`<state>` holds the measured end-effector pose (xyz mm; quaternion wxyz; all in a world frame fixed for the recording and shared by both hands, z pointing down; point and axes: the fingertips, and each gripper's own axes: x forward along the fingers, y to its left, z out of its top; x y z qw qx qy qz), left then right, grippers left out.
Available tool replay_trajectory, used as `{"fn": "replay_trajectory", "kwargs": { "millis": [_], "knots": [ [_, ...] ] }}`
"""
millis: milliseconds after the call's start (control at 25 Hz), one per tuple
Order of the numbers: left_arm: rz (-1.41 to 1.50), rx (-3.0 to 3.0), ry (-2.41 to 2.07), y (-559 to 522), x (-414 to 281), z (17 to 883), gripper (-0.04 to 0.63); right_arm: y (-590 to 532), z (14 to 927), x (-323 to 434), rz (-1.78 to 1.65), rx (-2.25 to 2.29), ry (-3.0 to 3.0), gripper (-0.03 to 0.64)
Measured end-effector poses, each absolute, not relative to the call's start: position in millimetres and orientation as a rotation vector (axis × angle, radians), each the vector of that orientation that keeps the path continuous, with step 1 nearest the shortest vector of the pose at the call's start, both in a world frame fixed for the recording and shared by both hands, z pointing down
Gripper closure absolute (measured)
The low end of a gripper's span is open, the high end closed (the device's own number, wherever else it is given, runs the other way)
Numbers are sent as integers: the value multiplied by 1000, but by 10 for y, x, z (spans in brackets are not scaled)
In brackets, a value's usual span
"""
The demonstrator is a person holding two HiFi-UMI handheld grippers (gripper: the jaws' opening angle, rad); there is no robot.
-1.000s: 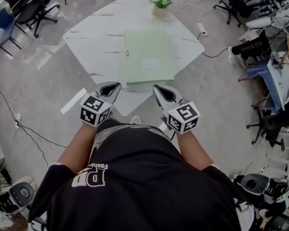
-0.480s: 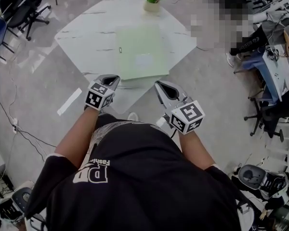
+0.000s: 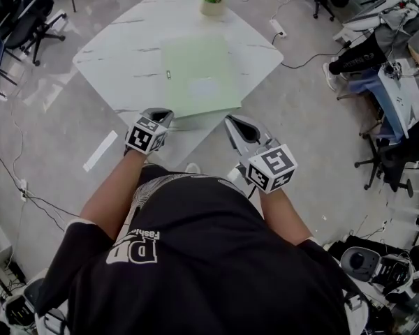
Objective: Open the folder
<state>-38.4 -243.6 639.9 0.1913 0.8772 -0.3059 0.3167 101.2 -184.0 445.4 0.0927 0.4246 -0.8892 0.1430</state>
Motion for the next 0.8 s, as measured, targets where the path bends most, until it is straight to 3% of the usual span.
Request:
{"fn": "replay_trajectory", "kwargs": {
  "millis": [800],
  "knots": [
    [897,2437,-812,-2457,-407,6529,543,-1882,4490,962,441,1272,-2639,618]
  ]
}}
